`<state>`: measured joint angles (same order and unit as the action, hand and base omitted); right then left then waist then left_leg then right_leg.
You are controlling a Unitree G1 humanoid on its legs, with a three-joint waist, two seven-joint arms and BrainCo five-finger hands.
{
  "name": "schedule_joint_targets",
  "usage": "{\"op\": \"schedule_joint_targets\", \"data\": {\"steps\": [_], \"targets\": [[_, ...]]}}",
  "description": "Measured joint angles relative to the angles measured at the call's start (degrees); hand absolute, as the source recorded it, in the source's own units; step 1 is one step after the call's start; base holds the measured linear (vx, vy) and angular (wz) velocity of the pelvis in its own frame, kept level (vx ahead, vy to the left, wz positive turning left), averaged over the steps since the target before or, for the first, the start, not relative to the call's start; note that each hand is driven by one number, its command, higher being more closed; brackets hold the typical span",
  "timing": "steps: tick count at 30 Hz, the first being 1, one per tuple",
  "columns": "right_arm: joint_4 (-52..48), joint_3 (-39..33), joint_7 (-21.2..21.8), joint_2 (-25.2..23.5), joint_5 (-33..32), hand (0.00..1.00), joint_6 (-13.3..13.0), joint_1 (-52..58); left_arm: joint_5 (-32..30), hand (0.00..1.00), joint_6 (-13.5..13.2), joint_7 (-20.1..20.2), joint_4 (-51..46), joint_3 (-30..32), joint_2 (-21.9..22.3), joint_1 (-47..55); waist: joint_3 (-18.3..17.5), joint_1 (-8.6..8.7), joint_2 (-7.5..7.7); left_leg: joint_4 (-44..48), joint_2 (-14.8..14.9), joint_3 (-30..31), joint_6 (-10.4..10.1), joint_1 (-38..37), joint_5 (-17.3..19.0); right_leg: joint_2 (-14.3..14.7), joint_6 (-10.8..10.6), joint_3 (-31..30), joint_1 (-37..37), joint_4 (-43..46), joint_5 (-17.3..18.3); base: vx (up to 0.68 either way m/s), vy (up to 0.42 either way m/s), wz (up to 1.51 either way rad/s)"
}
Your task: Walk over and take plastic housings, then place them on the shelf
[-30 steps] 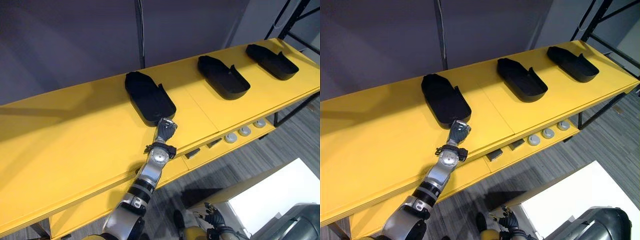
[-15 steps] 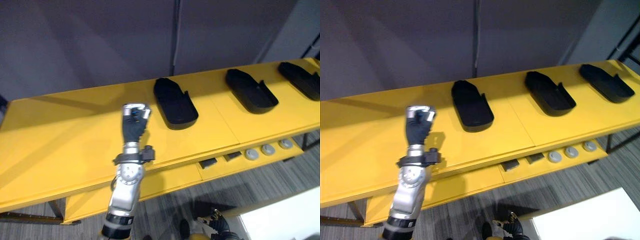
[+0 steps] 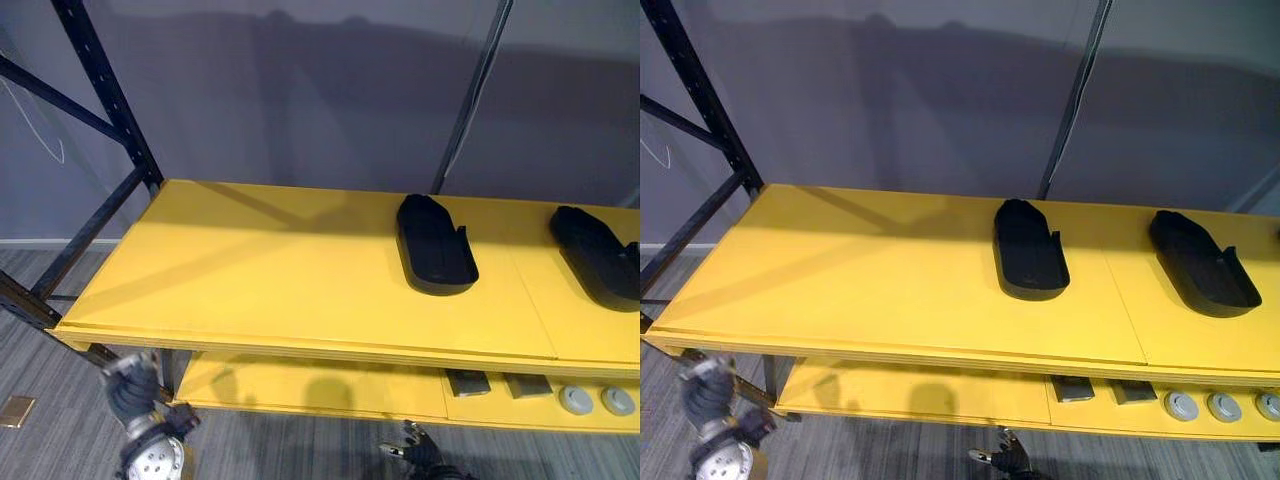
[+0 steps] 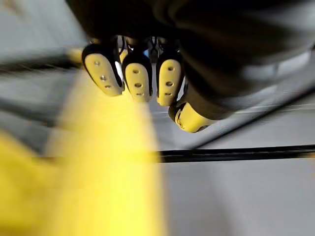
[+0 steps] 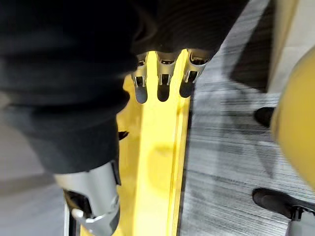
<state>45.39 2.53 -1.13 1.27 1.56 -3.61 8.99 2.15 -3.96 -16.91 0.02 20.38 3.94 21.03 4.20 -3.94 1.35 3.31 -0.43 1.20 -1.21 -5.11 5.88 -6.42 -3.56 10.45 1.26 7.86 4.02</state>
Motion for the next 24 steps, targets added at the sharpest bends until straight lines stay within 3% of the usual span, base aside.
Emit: {"op": "schedule_joint_targets", "data": {"steps": [5,6,12,24], "targets": [[-0.56,-0.06,-0.07,0.04,0.02,0.0,0.6,0.27,-0.34,1.0,3.13,3.91,17.58,-0.52,-0.44,-1.67,-0.6,0.42,0.49,0.8,0.05,-0.64,0.01,-0.02,-0.21,-0.03,-0.03,-0.29,0.13,-0.03,0.02,0.01,0.004,-0.05],[-1.31,-0.16,-0.09,0.04,0.0,0.0,0.64,0.35,-0.98,0.0,3.51,4.78,21.94,-1.24,-0.61,-2.5,-0.62,0.43,0.48,0.77,0.1,-0.9,-0.24,-0.03,-0.03,-0.02,-0.03,-0.41,0.13,-0.11,0.02,0.0,0.001,-0.04],[-1.93,-1.48,-0.22,-0.28,-0.14,0.0,0.63,0.46,-5.1,0.0,3.69,5.96,32.68,-3.76,-0.99,-5.27,-0.86,1.61,0.15,0.8,0.82,-2.84,-1.55,-0.07,0.97,0.71,-0.03,-2.18,-0.49,-0.24,0.01,0.0,-0.007,-0.14],[-1.85,-6.97,-1.84,-1.6,-1.67,0.0,0.61,1.88,-9.24,0.0,3.47,6.43,37.59,-10.0,-1.75,-9.24,-1.14,2.88,-0.5,0.54,2.17,-5.79,-2.28,-0.28,1.38,2.43,0.35,-5.06,-1.98,-0.44,0.25,0.02,-0.017,-0.14]]}}
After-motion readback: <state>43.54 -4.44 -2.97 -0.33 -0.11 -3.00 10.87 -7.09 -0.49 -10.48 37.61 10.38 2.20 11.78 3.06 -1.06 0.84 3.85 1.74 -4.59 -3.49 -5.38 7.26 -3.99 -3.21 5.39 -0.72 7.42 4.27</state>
